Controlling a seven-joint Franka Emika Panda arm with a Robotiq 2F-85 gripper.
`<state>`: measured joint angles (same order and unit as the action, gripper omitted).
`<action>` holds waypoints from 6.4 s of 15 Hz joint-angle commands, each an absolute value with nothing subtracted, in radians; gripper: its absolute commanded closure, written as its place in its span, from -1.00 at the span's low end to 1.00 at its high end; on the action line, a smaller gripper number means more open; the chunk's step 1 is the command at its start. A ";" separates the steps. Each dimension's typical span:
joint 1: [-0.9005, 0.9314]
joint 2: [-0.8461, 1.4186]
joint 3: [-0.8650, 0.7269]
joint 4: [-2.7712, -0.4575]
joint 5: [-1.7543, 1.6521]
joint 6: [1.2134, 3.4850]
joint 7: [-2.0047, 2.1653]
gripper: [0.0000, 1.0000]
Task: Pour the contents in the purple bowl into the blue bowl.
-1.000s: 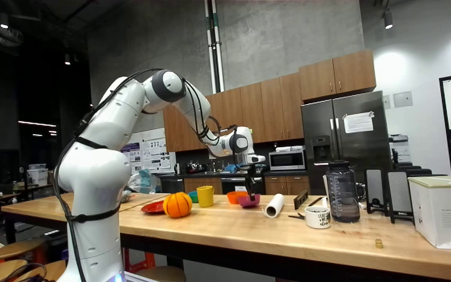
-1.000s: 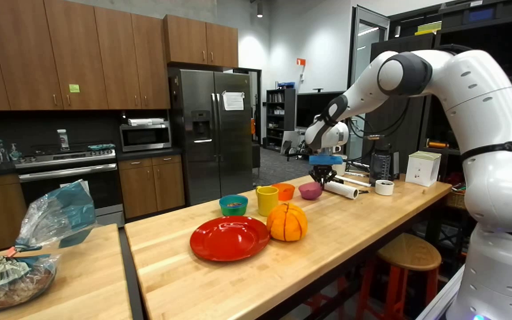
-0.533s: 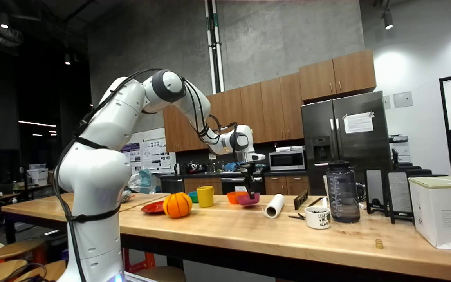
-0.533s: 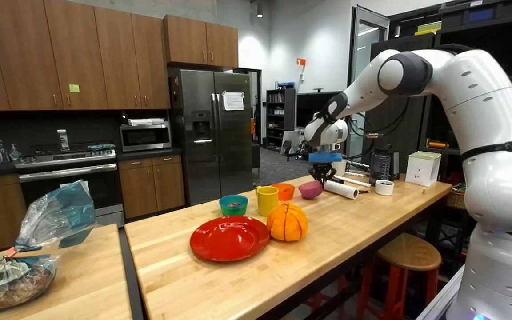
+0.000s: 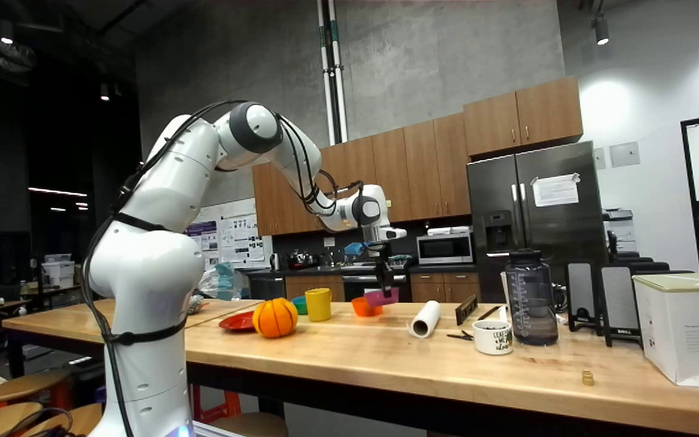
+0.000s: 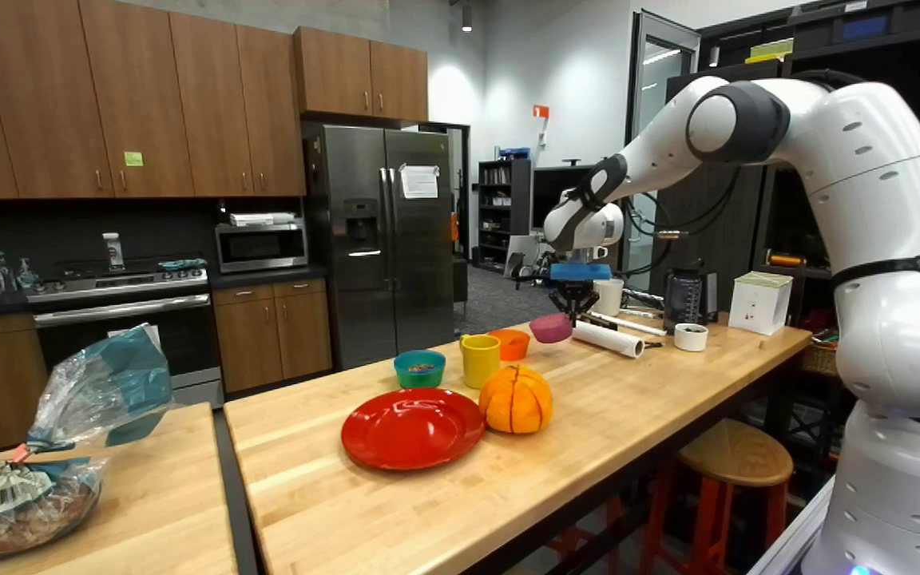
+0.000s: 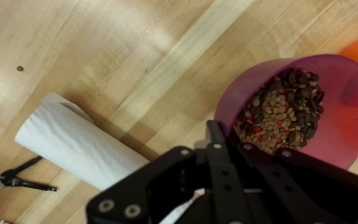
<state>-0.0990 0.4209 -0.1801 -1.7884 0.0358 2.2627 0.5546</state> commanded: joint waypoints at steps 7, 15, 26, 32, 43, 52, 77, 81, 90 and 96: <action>-0.032 0.330 -0.154 -1.802 0.019 2.258 0.527 0.98; 0.035 0.301 -0.101 -1.822 -0.003 2.306 0.483 0.98; 0.109 0.317 -0.043 -1.824 -0.072 2.413 0.439 0.98; 0.158 0.358 -0.023 -1.769 -0.111 2.422 0.446 0.98; 0.222 0.546 -0.042 -1.627 -0.160 2.550 0.446 0.98; 0.253 0.557 -0.089 -1.661 -0.156 2.729 0.451 0.98; 0.590 0.453 -0.460 -1.965 -0.255 3.064 0.469 0.98; 0.653 0.425 -0.480 -1.938 -0.287 2.851 0.445 0.98; 0.463 0.362 -0.240 -1.837 -0.353 2.594 0.468 0.98; 0.432 0.400 -0.190 -1.738 -0.491 2.426 0.550 0.98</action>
<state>0.4524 0.3877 -0.2198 -1.7854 -0.4154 2.5052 0.4943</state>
